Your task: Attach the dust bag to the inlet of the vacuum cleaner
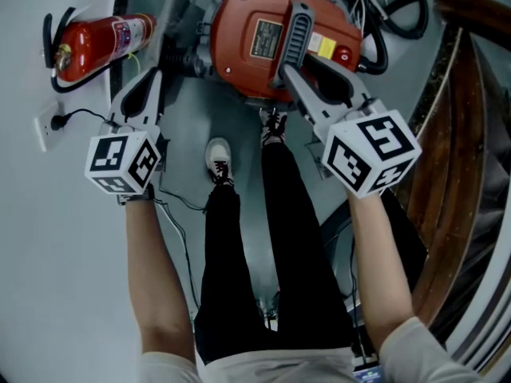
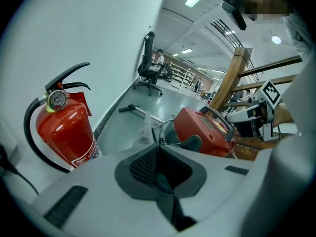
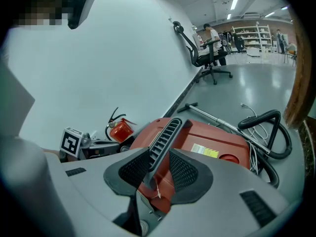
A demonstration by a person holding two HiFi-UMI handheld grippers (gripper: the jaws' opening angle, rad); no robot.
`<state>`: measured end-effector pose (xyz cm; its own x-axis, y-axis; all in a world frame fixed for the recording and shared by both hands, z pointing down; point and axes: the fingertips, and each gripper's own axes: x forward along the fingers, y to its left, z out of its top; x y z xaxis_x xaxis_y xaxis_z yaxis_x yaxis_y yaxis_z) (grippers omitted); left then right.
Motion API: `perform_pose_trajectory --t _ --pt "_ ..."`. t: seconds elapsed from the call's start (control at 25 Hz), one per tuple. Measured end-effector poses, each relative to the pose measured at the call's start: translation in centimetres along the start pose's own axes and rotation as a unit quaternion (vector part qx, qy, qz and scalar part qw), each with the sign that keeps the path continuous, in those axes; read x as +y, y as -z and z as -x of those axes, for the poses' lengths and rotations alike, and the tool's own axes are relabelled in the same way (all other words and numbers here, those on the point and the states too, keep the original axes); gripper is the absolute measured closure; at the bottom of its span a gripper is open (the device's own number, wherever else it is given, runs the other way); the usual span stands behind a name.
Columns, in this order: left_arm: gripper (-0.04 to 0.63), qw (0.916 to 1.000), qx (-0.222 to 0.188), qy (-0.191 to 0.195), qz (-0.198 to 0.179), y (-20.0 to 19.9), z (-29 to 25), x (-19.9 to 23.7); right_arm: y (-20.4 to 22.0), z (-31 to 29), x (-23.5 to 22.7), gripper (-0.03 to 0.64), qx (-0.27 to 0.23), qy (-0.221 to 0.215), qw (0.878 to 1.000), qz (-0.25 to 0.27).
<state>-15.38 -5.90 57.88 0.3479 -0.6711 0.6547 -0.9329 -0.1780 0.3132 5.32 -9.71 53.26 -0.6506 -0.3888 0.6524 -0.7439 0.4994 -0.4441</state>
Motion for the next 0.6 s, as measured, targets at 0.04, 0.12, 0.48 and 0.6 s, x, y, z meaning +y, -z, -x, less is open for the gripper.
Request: perform_pose_trajectory --t 0.04,0.12,0.48,0.6 --pt "0.584 1.0000 0.001 0.004 0.001 0.02 -0.02 -0.06 0.02 0.02 -0.04 0.485 -0.001 0.001 1.000 0.000" --pt "0.584 0.9999 0.002 0.017 0.002 0.03 0.03 -0.17 0.03 0.00 -0.01 0.485 -0.001 0.000 1.000 -0.001" --pt "0.581 0.9988 0.007 0.047 -0.004 0.03 0.03 -0.41 0.01 -0.04 0.13 0.489 -0.002 0.000 1.000 -0.004" --pt "0.580 0.9988 0.007 0.049 -0.002 0.00 0.01 -0.52 -0.07 -0.03 0.17 0.489 0.000 -0.002 1.000 -0.002"
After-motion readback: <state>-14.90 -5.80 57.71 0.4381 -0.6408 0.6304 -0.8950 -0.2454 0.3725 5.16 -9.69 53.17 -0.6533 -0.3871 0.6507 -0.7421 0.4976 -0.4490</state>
